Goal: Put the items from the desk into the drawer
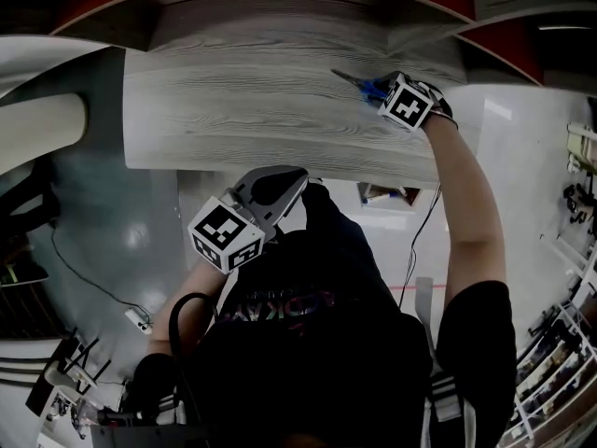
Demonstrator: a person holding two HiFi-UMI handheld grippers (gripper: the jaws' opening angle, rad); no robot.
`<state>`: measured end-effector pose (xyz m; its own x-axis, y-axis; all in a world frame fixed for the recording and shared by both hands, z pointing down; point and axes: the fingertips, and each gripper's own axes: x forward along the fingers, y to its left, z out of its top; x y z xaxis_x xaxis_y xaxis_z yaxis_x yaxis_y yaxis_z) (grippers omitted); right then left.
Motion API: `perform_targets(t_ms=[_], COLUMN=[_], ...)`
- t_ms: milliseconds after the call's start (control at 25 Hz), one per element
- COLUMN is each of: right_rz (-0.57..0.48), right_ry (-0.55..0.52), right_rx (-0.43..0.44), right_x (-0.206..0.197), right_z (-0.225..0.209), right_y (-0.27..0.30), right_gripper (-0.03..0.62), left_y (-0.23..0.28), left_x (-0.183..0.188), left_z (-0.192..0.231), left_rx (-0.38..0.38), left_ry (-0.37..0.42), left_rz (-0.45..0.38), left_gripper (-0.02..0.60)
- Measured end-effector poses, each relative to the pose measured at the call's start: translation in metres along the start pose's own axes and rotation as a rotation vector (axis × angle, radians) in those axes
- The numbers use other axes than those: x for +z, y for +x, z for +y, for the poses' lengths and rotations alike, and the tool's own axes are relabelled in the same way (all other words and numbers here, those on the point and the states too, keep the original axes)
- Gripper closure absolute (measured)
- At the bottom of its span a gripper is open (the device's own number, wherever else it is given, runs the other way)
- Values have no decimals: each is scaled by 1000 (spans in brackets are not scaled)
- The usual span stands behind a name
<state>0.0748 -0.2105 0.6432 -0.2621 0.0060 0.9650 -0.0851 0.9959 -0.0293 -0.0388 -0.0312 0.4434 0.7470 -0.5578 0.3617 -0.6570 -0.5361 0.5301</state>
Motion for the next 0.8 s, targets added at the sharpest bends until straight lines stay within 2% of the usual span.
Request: perform_targets(t_ms=[200,520,800], right_rz=[-10,-121,-342], right_ry=[78,265,499], right_rx=[3,-41,-86], right_x=[-7,-13,-3], right_z=[-1,2,19], right_y=[3,2,-26], right_gripper=[491,496,496], left_y=[2,-6,-16], left_x=[-1,0,9], left_z=[-1,2,4], left_rx=[-4,-2,-31], left_ry=[3,16,49], left_rz=[-1,-5,-14], left_gripper=[571,571,571])
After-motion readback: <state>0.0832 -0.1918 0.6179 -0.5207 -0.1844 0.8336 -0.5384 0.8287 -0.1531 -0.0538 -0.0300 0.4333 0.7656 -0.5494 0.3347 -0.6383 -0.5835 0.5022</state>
